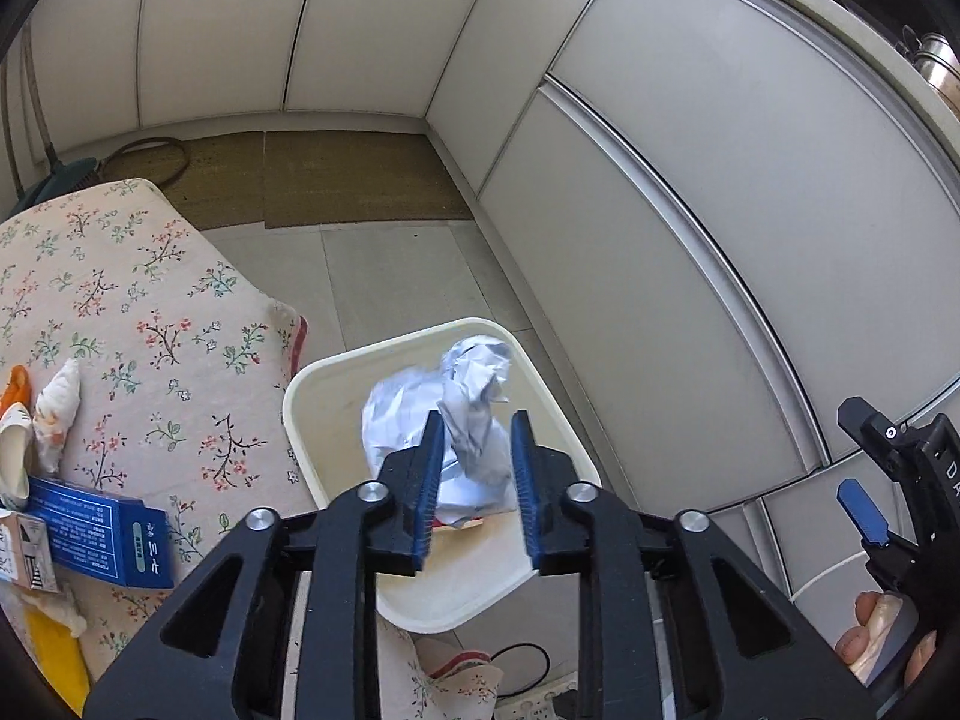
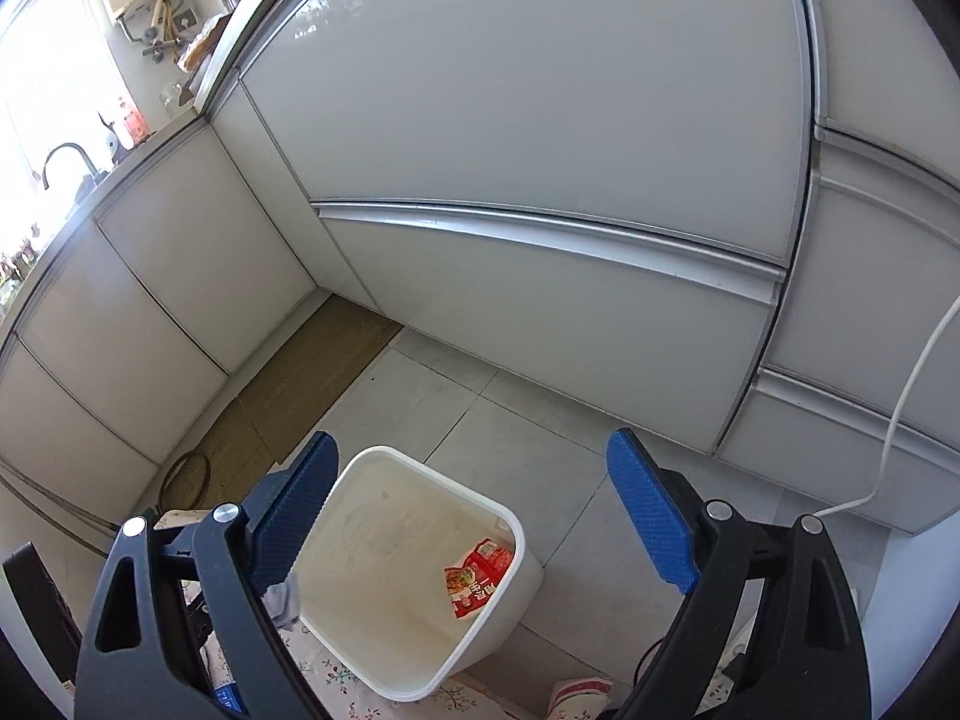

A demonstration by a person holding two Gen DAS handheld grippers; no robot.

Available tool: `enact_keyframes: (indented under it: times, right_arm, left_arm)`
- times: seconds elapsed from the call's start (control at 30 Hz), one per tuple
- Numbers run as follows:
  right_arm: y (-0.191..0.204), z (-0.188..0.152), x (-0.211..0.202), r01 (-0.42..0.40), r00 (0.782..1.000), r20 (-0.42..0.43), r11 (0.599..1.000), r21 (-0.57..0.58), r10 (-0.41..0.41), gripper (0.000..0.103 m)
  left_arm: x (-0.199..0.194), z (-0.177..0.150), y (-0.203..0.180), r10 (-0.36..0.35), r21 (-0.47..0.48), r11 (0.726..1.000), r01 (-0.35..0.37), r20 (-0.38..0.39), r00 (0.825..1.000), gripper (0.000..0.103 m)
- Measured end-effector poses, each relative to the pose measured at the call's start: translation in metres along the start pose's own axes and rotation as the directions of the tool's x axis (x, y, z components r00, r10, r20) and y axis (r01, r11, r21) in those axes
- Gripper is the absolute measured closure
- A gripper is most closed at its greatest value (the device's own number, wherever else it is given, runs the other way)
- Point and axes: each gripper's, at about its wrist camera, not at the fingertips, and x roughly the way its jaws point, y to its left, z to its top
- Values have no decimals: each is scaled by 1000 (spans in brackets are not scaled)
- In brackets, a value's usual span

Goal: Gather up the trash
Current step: 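Lower the crumpled paper into the white bin and open the left gripper, then grasp the orange peels with the left gripper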

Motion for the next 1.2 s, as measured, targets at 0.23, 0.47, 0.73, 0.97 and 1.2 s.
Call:
enact_keyframes:
  times: [0.23,0.47,0.73,0.97,1.2]
  right_arm:
    - [19,-10,-1,-18,1000,10,998,-52,19,14]
    - [65,-38,-17,-37,999,27,975,-221,44,14]
    - [93,-72,-35,-21,996,77,952,-306,47,8]
    - [130,-115,-48,-78,993,50,911,-405,107,7]
    - [167,-154,-62,-104,983,76,850,-516,167,7]
  left_arm:
    - [-34,-4,4,100,43,994,-104,85,991,30]
    - [-77,-13,27,220,0,975,-224,186,958,13]
    - [-114,-30,53,333,-54,943,-329,220,917,8]
    - [-145,-51,85,421,-101,907,-409,247,873,8]
    - [-171,-68,128,478,-175,877,-447,253,841,8]
